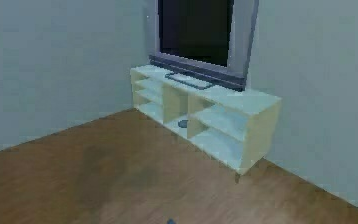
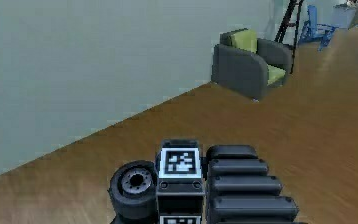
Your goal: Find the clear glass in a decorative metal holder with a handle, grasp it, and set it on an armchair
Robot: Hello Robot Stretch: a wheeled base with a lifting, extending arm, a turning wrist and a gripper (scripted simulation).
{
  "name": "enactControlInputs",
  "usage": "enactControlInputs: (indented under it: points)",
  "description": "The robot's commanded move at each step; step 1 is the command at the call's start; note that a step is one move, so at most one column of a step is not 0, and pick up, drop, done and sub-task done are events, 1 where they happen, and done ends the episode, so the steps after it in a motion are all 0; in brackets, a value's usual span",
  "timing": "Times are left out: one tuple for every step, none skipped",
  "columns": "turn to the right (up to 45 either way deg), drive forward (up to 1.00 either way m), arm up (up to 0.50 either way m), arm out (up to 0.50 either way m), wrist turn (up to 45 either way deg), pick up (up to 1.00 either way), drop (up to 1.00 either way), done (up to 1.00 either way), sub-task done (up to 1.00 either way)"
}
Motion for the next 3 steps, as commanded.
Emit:
enactControlInputs:
  points:
    - [45.0, 0.00, 0.00, 0.00, 0.0, 0.00, 0.00, 0.00, 0.00]
    - [45.0, 0.00, 0.00, 0.00, 0.0, 0.00, 0.00, 0.00, 0.00]
    - [27.0, 0.00, 0.00, 0.00, 0.0, 0.00, 0.00, 0.00, 0.00]
